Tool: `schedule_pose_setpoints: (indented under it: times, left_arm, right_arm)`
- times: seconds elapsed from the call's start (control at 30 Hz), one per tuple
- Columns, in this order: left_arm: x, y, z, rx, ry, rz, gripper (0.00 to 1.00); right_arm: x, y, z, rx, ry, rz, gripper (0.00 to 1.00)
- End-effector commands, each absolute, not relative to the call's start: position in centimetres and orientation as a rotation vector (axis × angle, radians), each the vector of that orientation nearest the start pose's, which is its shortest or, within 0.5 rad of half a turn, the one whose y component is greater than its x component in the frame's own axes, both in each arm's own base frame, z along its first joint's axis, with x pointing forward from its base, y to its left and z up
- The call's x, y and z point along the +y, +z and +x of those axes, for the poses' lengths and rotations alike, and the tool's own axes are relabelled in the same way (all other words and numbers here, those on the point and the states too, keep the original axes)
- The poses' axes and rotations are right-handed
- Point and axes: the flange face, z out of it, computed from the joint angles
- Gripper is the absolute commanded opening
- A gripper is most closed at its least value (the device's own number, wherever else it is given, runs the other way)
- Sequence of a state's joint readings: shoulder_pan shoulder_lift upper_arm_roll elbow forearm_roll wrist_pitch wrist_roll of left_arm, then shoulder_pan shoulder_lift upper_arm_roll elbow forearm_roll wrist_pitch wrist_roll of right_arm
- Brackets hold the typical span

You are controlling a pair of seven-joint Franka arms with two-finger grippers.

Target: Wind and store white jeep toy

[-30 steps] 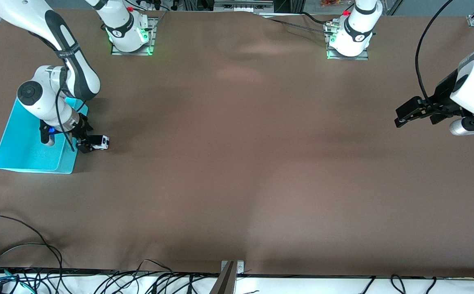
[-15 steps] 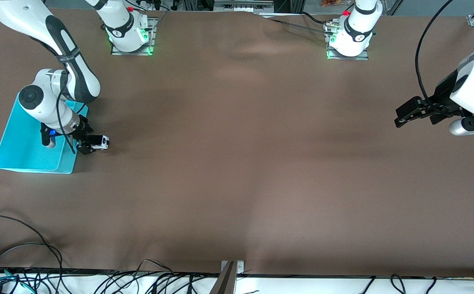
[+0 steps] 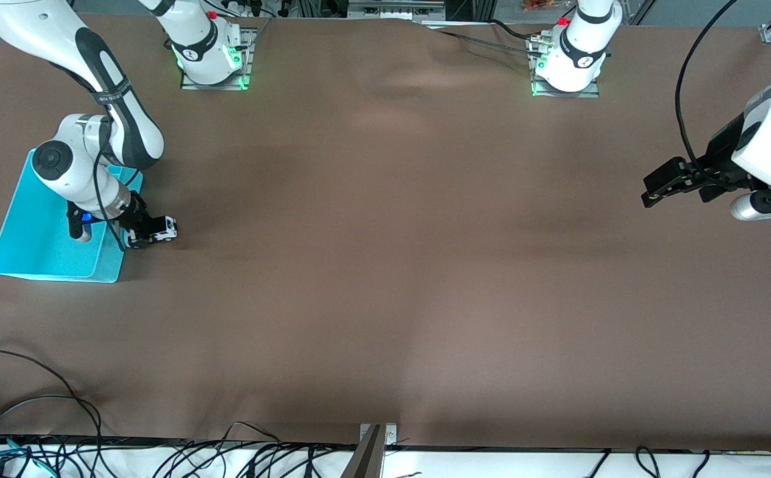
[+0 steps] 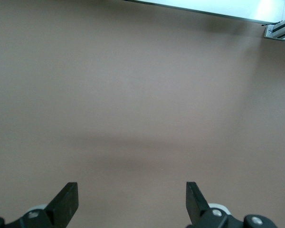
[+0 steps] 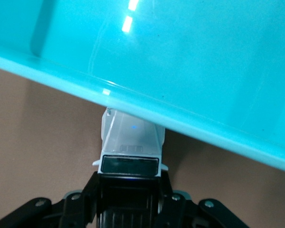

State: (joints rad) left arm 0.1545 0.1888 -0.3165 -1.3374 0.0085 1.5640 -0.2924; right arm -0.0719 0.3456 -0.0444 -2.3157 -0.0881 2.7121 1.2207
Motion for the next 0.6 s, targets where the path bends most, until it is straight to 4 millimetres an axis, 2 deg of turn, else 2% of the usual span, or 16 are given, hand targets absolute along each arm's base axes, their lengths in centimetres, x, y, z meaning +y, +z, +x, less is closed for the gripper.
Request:
schedule_pose_setpoints:
  times: [0.0, 0.23, 0.37, 0.57]
  left_arm:
    - [-7.7, 63.0, 60.3, -0.189, -0.041, -3.206, 1.0]
    - [-7.7, 63.0, 60.3, -0.189, -0.041, -3.206, 1.0]
    - [-7.8, 63.0, 60.3, -0.187, -0.041, -3.207, 1.0]
    - [-7.7, 63.0, 60.3, -0.189, -0.041, -3.206, 1.0]
  right_arm:
    - [-5.9, 21.5, 53.1, 1.825, -0.167, -2.567, 0.0]
    - [-5.4, 22.9, 53.3, 1.812, -0.18, -2.562, 0.0]
    - [-3.9, 23.5, 53.5, 1.774, -0.169, -2.584, 0.0]
    - [-2.9, 24.7, 53.9, 1.748, -0.19, -2.578, 0.0]
